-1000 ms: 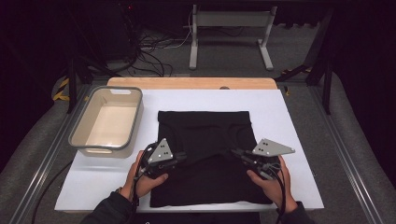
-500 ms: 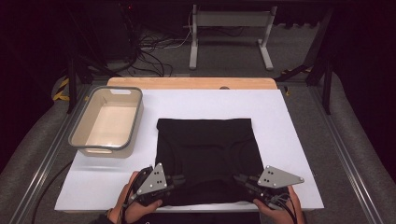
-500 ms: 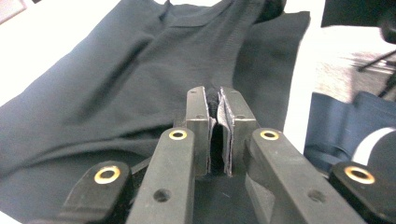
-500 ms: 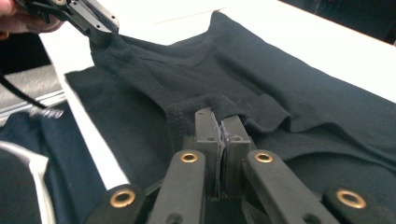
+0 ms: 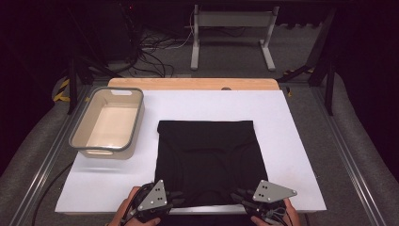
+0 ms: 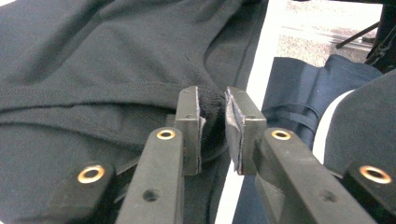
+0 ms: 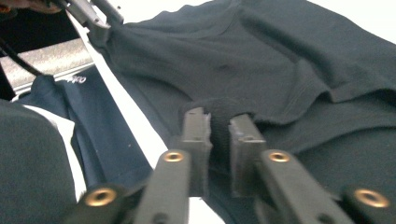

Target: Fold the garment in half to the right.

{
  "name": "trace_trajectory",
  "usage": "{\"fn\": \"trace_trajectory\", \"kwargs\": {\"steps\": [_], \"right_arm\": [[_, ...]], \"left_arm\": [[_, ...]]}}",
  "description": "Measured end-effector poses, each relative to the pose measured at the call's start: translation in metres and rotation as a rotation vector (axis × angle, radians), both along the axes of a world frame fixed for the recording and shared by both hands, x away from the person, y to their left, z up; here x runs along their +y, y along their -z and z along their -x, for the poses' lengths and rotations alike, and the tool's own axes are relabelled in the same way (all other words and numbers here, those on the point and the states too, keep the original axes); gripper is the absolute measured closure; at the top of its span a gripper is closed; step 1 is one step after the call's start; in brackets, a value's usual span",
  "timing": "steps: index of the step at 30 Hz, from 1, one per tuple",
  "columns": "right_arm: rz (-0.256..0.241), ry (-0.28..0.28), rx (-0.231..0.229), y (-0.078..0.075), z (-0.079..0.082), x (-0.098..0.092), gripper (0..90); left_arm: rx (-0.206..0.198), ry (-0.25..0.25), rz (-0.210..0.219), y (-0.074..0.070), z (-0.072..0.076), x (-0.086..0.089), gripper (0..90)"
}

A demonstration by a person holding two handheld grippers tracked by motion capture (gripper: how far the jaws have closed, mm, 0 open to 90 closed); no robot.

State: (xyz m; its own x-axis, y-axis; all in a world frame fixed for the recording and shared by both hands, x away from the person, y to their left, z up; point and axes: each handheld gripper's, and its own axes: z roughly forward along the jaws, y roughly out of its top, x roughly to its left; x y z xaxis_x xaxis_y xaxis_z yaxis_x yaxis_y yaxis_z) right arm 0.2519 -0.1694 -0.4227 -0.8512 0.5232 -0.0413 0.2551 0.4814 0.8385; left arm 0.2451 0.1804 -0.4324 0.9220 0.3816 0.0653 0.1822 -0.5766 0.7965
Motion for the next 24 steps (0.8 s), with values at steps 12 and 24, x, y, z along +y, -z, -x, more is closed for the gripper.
{"fn": "trace_trajectory", "kwargs": {"steps": [12,24], "right_arm": [[-0.116,0.131,-0.098,-0.024,-0.020,-0.025,64.8],[-0.013,0.441,0.020,0.011,-0.156,-0.044,64.1]], "left_arm": [[-0.006,-0.037,0.038,-0.005,-0.016,-0.004,71.0],[0.040,-0.003,-0.063,0.017,-0.051,-0.037,73.2]]}}
